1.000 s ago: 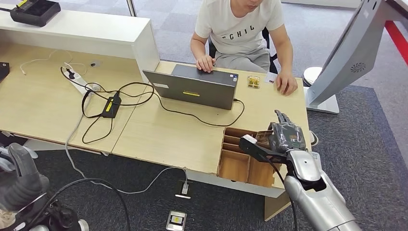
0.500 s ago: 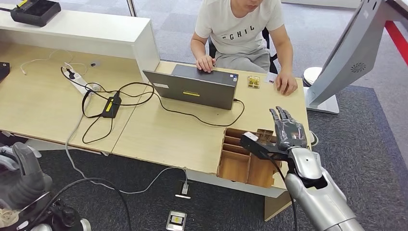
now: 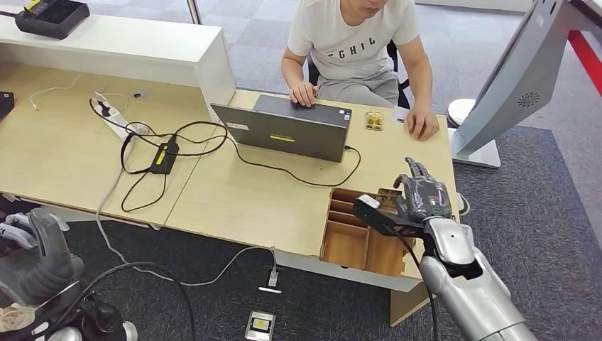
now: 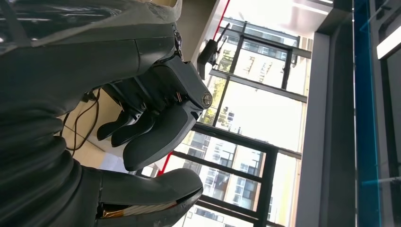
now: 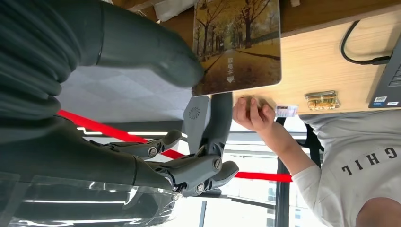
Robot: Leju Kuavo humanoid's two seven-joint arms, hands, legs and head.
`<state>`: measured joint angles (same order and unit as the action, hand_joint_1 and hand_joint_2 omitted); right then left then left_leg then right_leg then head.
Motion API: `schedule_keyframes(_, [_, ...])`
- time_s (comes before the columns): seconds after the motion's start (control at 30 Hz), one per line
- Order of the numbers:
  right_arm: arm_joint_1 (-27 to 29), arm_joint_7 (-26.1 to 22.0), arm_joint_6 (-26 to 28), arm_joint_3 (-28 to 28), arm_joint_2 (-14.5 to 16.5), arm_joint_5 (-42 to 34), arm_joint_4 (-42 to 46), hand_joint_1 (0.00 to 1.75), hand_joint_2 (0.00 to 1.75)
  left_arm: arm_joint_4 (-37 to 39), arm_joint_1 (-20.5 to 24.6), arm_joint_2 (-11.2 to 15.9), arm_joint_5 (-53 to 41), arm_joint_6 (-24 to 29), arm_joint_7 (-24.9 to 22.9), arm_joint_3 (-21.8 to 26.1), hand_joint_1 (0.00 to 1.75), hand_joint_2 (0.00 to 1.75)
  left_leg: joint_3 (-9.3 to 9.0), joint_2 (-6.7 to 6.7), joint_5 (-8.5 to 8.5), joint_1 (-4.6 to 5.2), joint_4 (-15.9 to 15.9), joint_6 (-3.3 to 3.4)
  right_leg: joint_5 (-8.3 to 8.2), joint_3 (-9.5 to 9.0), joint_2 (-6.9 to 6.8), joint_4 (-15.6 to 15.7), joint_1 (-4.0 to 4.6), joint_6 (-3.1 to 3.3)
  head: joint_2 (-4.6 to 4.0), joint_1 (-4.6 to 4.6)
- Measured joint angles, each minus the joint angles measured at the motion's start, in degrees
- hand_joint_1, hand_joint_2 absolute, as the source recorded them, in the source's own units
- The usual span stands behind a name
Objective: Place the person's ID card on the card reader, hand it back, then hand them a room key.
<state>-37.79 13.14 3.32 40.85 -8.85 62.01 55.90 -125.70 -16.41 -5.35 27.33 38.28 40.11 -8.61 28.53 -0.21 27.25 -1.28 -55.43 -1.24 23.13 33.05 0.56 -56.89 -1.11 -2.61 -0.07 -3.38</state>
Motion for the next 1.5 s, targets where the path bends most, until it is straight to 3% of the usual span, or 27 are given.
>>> schedule_keyframes(0.2, [-0.03, -0.66, -0.45, 0.22, 0.57, -0.77, 0.72, 1.73, 1.75, 0.58, 0.12, -0.02, 0.23, -0.52, 0.01, 0.00, 1.75, 1.75, 0.00, 0.00, 0.00, 0.00, 0.00, 0.00, 0.00, 0.00, 0.00, 0.00, 0.00, 0.00, 0.00, 0.00])
schedule_keyframes(0.3, [-0.11, -0.97, -0.50, 0.46, 0.92, -1.32, 0.78, 1.62, 1.75, 0.80, 0.12, -0.02, 0.28, -0.55, 0.01, 0.02, 1.75, 1.75, 0.00, 0.00, 0.00, -0.01, 0.00, 0.00, 0.00, 0.00, 0.00, 0.00, 0.00, 0.00, 0.00, 0.00])
schedule_keyframes(0.33, [-0.14, -1.04, -0.50, 0.55, 1.01, -1.51, 0.78, 1.51, 1.75, 0.84, 0.12, -0.02, 0.28, -0.55, 0.01, 0.02, 1.75, 1.75, 0.00, 0.00, 0.00, -0.01, 0.00, 0.00, 0.00, 0.00, 0.00, 0.00, 0.00, 0.00, 0.00, 0.00])
schedule_keyframes(0.47, [-0.25, -1.04, -0.48, 0.90, 1.36, -2.10, 0.78, 0.25, 1.75, 0.95, 0.10, -0.02, 0.27, -0.56, 0.00, 0.03, 1.75, 1.75, 0.00, -0.01, 0.00, 0.00, 0.00, 0.00, 0.00, 0.00, 0.00, 0.00, 0.00, 0.00, 0.00, -0.01])
schedule_keyframes(0.5, [-0.29, -0.95, -0.46, 0.95, 1.41, -2.19, 0.78, 0.19, 1.75, 0.97, 0.10, -0.02, 0.26, -0.56, 0.00, 0.04, 1.75, 1.75, 0.00, -0.01, 0.00, 0.00, 0.00, 0.00, 0.00, 0.00, 0.00, 0.00, 0.00, 0.00, 0.00, 0.00])
schedule_keyframes(0.8, [-0.71, 0.98, -0.15, 1.05, 1.10, -1.86, 1.93, 0.00, 1.75, 1.02, 0.06, -0.02, 0.27, -0.97, 0.00, 0.13, 1.75, 1.75, 0.00, 0.00, 0.00, 0.00, 0.00, 0.00, 0.00, 0.00, 0.00, 0.00, 0.00, 0.00, 0.00, 0.00])
schedule_keyframes(1.5, [-0.76, 2.51, -0.39, 0.43, -1.61, -1.64, 7.20, 0.07, 1.75, 1.33, 0.04, -0.02, 0.54, -1.10, 0.01, 0.17, 1.75, 1.75, 0.00, 0.00, 0.00, 0.00, 0.00, 0.00, 0.00, 0.00, 0.00, 0.00, 0.00, 0.00, 0.00, 0.00])
